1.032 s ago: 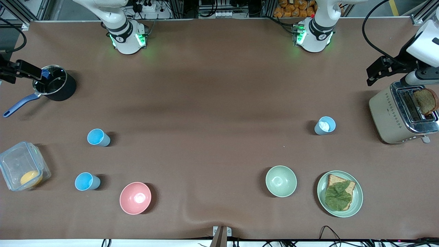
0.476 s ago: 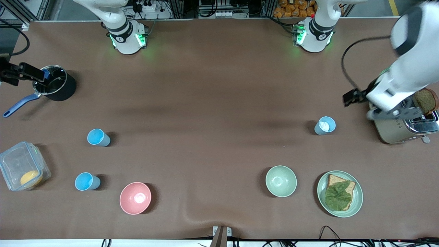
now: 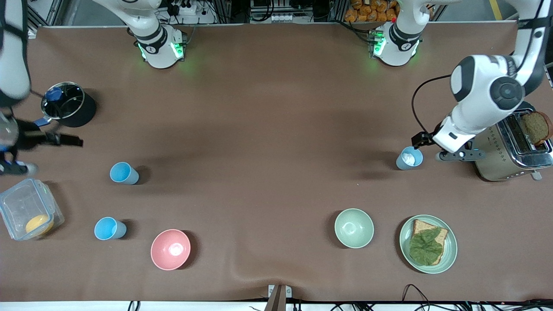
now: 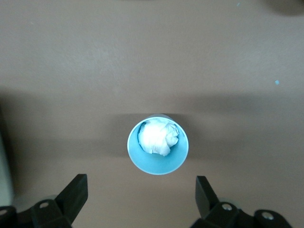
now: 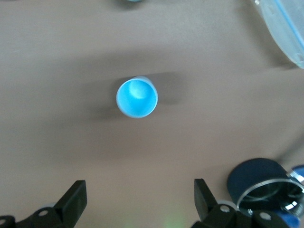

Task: Stack blue cups with both arms
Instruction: 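Grasp the blue cup with the left gripper while the right gripper reaches another cup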

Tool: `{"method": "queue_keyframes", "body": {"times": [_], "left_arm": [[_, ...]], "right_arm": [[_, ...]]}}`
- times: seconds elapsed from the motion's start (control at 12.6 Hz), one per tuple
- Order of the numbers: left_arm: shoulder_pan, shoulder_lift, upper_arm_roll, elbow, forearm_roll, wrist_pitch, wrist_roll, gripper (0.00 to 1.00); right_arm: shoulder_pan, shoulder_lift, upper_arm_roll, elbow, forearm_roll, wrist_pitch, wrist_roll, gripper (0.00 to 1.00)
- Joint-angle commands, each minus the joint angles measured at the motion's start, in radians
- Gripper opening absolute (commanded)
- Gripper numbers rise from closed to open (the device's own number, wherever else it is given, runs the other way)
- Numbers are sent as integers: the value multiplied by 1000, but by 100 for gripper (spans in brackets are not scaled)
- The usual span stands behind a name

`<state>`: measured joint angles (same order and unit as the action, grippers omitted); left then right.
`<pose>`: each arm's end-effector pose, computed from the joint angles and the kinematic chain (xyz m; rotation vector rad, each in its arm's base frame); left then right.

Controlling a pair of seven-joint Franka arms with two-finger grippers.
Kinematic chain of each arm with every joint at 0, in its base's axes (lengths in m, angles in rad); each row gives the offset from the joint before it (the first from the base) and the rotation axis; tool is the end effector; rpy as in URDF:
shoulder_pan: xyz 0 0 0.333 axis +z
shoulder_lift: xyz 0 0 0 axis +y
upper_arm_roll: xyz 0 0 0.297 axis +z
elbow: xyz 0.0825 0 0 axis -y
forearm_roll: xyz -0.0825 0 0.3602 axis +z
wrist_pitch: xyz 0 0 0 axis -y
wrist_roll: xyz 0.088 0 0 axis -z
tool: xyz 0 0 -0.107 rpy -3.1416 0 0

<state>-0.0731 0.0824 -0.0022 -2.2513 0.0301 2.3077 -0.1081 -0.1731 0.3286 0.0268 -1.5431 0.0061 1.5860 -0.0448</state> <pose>0.5078 -0.0377 0.3237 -3.1172 -0.0192 0.0372 0.5901 -0.0880 0.4321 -3.0647 0.1574 0.4370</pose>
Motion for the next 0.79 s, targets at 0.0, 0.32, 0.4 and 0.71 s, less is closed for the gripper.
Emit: {"method": "queue_keyframes", "body": {"times": [0.0, 0.32, 0.4, 0.71], "left_arm": [[41, 54, -7, -13, -16, 64, 19, 100], [76, 144, -7, -14, -16, 130, 53, 100], [76, 152, -7, -14, -18, 131, 53, 100], [75, 181, -9, -10, -19, 145, 51, 6]], "right_arm": [[-26, 119, 12, 35, -15, 47, -6, 100], [-34, 220, 10, 35, -21, 103, -6, 100], [-39, 242, 10, 31, -20, 141, -6, 100], [-37, 323, 12, 28, -5, 224, 2, 100]]}}
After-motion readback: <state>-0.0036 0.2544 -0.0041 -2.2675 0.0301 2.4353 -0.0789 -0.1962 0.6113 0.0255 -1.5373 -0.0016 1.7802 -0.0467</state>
